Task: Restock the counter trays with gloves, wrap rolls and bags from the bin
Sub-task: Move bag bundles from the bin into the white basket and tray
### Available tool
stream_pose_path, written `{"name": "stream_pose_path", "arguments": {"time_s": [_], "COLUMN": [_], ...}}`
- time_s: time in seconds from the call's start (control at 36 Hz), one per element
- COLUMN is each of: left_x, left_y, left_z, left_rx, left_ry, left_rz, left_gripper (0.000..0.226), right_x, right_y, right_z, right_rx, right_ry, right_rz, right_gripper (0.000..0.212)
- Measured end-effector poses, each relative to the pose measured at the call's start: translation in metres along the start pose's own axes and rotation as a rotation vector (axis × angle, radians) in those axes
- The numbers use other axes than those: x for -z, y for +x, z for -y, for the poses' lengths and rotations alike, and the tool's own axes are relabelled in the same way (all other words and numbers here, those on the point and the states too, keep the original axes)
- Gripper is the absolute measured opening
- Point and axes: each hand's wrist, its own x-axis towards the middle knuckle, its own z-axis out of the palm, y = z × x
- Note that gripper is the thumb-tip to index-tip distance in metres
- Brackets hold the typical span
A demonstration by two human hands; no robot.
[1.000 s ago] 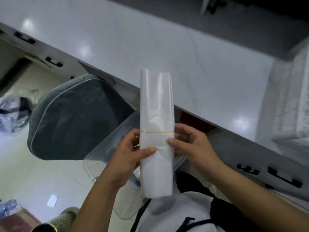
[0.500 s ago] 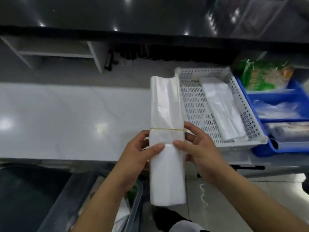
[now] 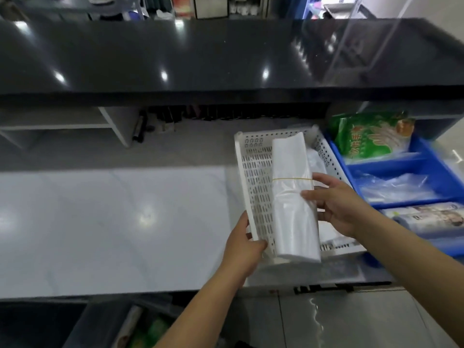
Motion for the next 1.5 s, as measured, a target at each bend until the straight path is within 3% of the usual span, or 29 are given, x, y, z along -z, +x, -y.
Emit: {"name": "stream_pose_path", "arguments": {"time_s": [0.19,0.42,0.53,0.67,0.81,1.14,1.31,1.39,1.5], "left_x": [0.013,0.023,0.021,0.016,0.018,0.026,0.06,0.099,0.147], "left_y": [0.012,0.014,0.015,0.015,0.014,0.014,-0.016,-0.054,-0.125], "left_z": [0.0,0.002,0.0,0.0,0.0,0.0,-0.005,0.006,0.041], "left_rx": [0.013,0.068,0.087,0.08,0.078,0.083,0.021,-0.061,-0.119], "left_ry": [-0.006,-0.087,-0.106,-0.073,-0.06,0.0,0.068,0.127,0.224], "left_rz": [0.054,0.201,0.172,0.145,0.161,0.194,0.09,0.012,-0.289], "left_gripper": [0.071,0.069,0.073,0.075,0.071,0.067,0.069,0.065,0.068], "right_x": [-0.003,-0.023,-0.029,-0.034,-0.038,-0.047,-0.085,-0.123,-0.189], "right_y": [0.031,0.059,0.068,0.072,0.065,0.054,0.007,-0.03,-0.081], "right_z": [-0.011,-0.025,-0.036,-0.04,-0.048,-0.034,-0.008,-0.006,-0.034], "right_rx": [-0.044,-0.028,-0.011,0.09,0.355,0.288,0.522,0.635,0.774], "right_ry": [-0.003,-0.052,-0.155,-0.361,-1.047,-1.12,-1.134,-1.052,-1.023], "right_rz": [0.024,-0.054,-0.052,-0.041,-0.189,-0.13,-0.176,-0.085,0.159], "right_gripper": [0.038,0.058,0.049,0.052,0.045,0.04,0.048,0.046,0.048]}}
